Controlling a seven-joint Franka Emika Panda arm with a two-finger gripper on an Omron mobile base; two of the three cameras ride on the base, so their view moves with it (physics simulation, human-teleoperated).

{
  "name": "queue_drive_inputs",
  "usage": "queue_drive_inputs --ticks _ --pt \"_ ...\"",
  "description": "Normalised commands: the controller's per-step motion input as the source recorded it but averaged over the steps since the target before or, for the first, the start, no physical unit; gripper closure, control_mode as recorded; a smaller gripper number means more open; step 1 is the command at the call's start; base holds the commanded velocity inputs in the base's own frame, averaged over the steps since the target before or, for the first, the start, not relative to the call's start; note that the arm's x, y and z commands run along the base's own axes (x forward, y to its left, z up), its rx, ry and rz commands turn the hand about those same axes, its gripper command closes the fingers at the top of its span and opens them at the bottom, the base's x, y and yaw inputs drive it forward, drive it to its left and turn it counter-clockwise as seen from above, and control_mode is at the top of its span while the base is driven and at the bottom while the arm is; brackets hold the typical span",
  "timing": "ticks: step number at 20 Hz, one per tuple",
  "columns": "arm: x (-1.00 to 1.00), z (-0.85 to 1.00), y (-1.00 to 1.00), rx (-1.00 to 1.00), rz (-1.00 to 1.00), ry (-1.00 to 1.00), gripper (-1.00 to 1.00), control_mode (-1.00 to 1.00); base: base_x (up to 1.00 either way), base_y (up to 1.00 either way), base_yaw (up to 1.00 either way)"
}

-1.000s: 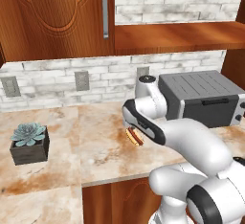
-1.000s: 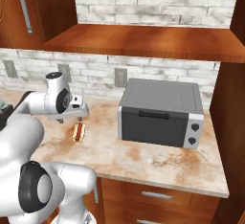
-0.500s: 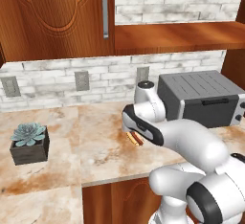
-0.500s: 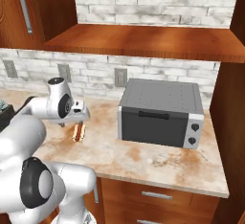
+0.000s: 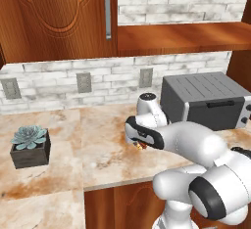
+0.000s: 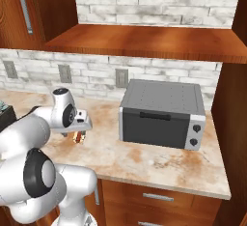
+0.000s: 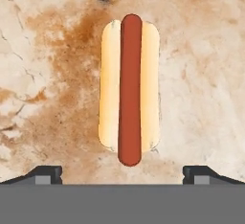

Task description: Store the hot dog in the freezer for long-term storage. Close the freezer door after placing the cooked food.

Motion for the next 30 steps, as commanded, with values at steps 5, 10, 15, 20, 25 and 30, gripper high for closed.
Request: queue_drive_inputs --ticks 5,10,15,20,25,30 --pt "0.08 -0.27 0.00 0.00 0.00 0.04 -1.00 -1.00 0.00 0.00 0.00" --pt "0.11 -0.13 -0.08 -0.03 0.00 0.00 -1.00 -1.00 0.00 0.00 0.00" --pt "0.22 -0.25 0.00 -0.01 0.00 0.00 -1.00 -1.00 0.00 0.00 0.00" --pt "0.18 -0.29 0.00 -0.02 0.00 0.00 -1.00 -1.00 0.00 0.00 0.00" --pt "0.01 -0.09 -0.01 0.00 0.00 0.00 -1.00 -1.00 0.00 0.00 0.00" --pt "0.00 -0.04 0.00 0.00 0.00 0.00 1.00 -1.00 0.00 0.00 0.00"
